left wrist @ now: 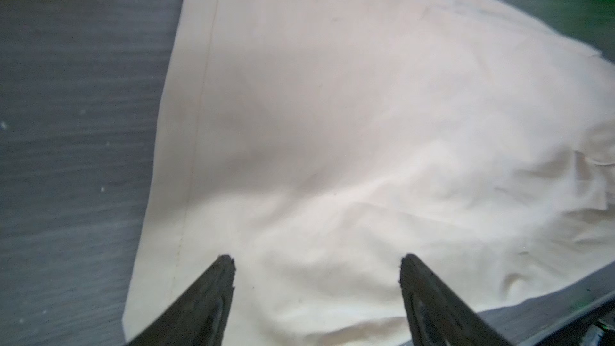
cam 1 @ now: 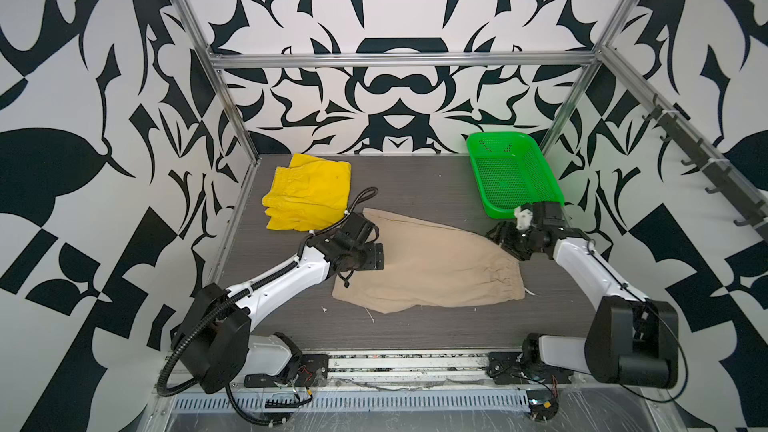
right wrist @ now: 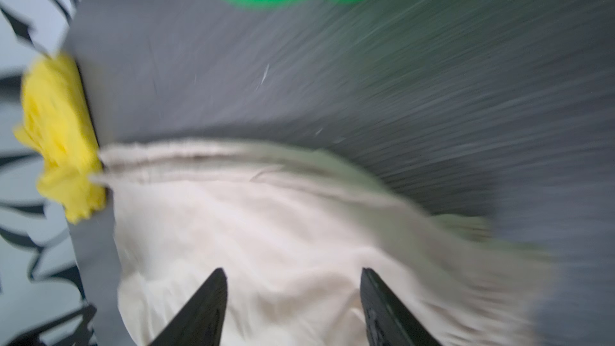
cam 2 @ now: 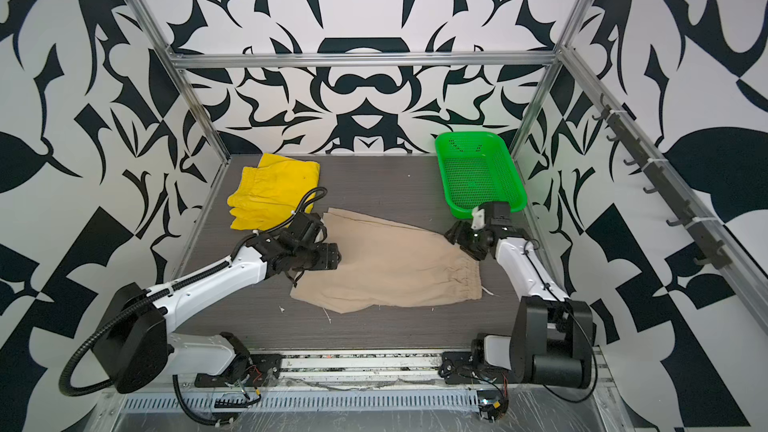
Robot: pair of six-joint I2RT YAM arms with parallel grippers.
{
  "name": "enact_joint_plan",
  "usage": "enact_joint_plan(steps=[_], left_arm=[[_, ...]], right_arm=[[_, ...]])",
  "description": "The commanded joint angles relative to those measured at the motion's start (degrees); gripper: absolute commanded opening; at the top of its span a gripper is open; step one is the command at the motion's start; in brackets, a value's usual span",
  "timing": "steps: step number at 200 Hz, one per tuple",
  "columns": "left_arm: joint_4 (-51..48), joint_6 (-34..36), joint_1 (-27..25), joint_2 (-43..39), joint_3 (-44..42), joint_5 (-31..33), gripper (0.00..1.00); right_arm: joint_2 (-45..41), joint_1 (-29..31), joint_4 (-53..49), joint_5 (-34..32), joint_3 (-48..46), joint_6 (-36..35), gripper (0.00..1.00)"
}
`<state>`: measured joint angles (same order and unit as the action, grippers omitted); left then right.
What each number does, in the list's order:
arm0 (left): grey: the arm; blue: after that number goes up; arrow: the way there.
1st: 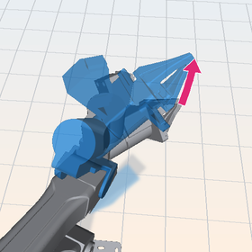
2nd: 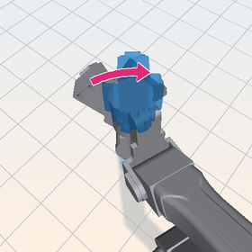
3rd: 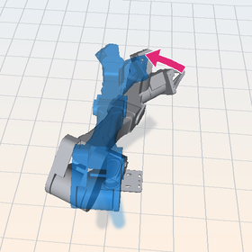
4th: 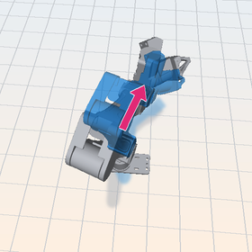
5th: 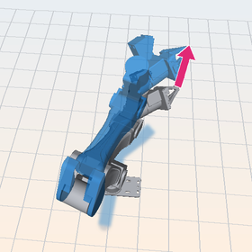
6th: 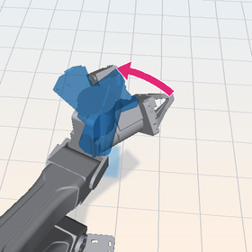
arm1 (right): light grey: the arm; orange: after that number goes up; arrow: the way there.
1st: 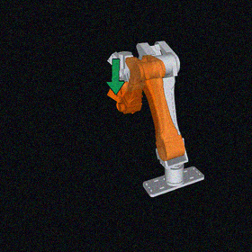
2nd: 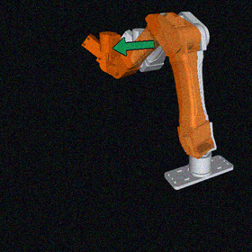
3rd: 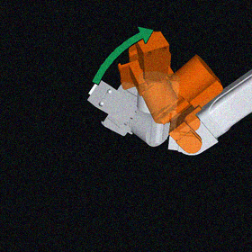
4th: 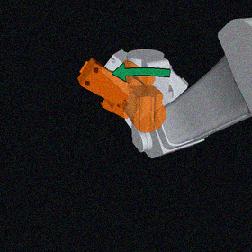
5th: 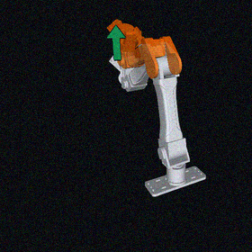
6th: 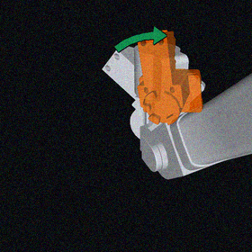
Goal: Fold and stack the shorts
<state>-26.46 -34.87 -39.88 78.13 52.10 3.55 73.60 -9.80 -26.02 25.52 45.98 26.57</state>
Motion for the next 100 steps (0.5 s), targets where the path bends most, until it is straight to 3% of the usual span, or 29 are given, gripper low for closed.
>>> enact_joint_plan(steps=[1,56,100], left_arm=[[1.6,3.6,0.1,5.2,5.3,-0.2,0.82],[4.9,5.4,0.4,22.8,12.9,-3.3,0.83],[7.2,1.3,2.1,22.8,6.3,-3.6,0.83]], right_arm=[[-0.7,-4.3,-2.7,2.7,-0.2,-0.8,0.67],[1.8,-4.3,-0.7,0.9,-5.0,-0.6,0.66],[2.8,-4.2,0.3,1.5,-6.1,-1.3,0.66]])
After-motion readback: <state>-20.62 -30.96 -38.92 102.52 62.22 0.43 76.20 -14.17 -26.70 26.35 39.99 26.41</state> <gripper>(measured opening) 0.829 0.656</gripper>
